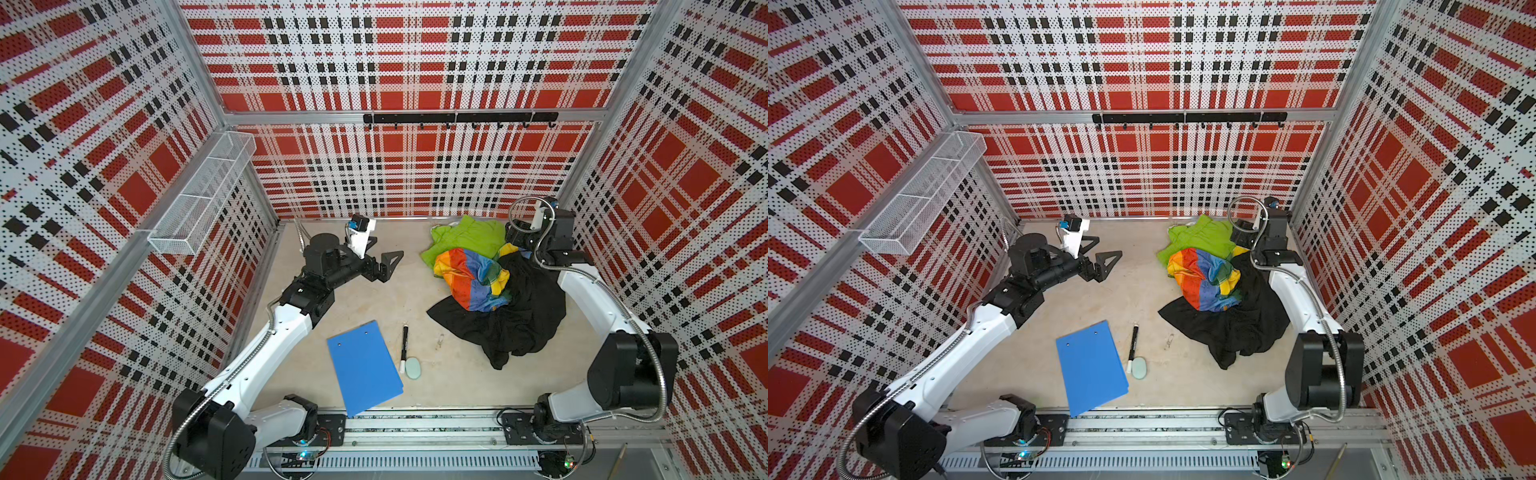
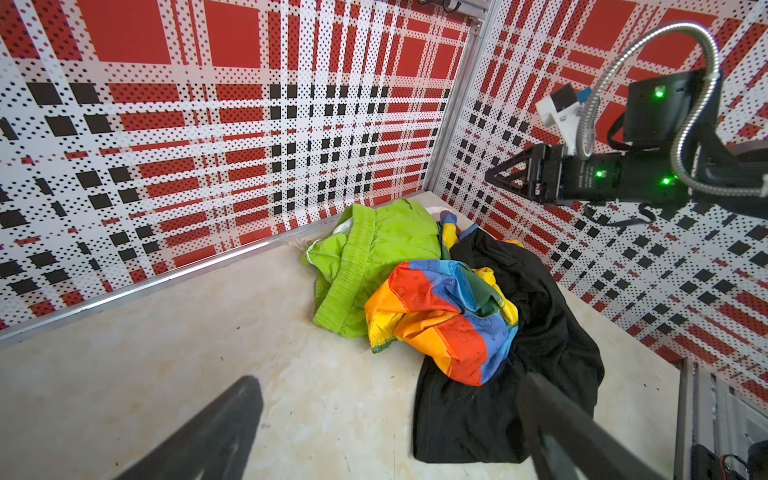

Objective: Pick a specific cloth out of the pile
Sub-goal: 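Reach the right gripper down to the lime-green garment and grasp it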

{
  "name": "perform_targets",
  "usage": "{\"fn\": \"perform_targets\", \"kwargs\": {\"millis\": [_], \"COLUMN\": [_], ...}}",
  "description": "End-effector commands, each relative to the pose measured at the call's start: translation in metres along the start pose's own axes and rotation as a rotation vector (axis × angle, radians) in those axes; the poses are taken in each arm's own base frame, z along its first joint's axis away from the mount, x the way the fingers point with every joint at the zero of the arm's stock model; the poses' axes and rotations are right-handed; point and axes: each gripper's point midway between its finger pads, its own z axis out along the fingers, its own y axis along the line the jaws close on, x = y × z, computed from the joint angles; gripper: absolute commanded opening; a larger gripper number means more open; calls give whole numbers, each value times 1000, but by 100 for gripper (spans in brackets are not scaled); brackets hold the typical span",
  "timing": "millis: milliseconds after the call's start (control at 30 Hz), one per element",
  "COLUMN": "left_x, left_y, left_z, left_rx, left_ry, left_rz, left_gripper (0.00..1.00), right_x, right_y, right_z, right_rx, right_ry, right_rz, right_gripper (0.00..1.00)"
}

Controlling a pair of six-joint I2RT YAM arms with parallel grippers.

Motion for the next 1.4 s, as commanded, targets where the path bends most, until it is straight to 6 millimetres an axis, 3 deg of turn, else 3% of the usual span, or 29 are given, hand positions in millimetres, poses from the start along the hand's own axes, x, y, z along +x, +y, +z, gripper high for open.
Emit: {"fn": "perform_targets", "kwargs": {"millis": [0,167,500,633,767,867,967,1167,1367], "left_x": [-10,-7,0,4,4,3,3,1,0], "left_y": [-3,-4,1,1,2,3,4,3,3], "left_z": [-4,-1,4,10,11,9,9,8,6], "left_rx": [5,19,13,32,27,20,18,19,18], "left_ry": [-26,-15,2,22,27,22,21,14,6], "left_rz": [17,11,-1,-20,-23,-20,-21,-21,-17], "left_gripper": [99,99,99,99,99,99,99,99,99], "right_x": [-12,-6,39,46,58,55,38,0,-37], "right_y": [3,0,-28,-37,-45,-43,-35,-13,6], "right_z": [25,68,129,148,161,159,149,127,96], "right_rx": [-27,-31,66,102,142,159,178,175,141], "right_ry": [-7,75,237,268,305,290,237,142,43], "right_rz": [9,23,4,-26,-56,-80,-120,-171,-161], "right_gripper": [74,78,89,83,66,40,24,7,4]}}
